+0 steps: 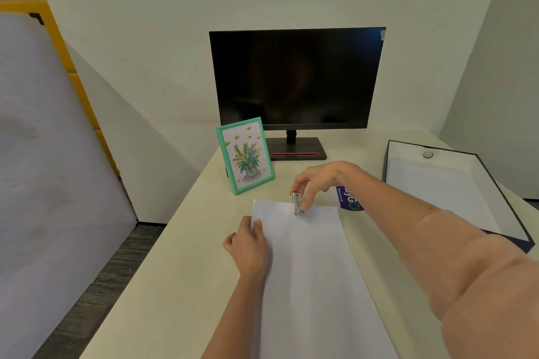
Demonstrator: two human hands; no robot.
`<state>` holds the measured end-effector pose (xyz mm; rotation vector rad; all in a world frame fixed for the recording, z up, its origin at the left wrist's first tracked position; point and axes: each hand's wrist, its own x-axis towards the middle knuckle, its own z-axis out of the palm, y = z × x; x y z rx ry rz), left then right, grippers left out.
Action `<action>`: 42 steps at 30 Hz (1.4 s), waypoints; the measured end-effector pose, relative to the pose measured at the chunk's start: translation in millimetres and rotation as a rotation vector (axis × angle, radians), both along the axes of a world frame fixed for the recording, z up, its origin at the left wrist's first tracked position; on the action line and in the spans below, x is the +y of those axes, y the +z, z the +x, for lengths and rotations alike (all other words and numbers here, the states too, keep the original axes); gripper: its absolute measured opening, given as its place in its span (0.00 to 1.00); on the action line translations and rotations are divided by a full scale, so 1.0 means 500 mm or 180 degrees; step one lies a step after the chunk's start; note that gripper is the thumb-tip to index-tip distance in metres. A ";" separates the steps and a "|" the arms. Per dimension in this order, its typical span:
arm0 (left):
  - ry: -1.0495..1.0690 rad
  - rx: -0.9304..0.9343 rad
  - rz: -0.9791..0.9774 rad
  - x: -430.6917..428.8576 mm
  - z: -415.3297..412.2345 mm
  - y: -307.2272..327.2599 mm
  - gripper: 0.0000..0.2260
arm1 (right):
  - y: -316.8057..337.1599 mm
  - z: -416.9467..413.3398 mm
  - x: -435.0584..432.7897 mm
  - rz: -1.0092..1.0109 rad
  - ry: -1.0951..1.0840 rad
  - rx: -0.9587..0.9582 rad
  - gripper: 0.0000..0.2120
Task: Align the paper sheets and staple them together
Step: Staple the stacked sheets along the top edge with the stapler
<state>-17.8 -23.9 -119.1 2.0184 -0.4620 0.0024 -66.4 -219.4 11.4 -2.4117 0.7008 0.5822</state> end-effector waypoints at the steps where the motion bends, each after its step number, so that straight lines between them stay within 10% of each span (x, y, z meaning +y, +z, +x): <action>1: 0.0010 0.0002 -0.0013 0.000 0.000 0.000 0.09 | -0.003 0.000 0.001 0.0002 0.0006 -0.0029 0.27; 42: -0.0036 0.0022 -0.0103 0.001 0.000 -0.008 0.09 | -0.014 0.010 0.003 0.0154 -0.0107 -0.0171 0.26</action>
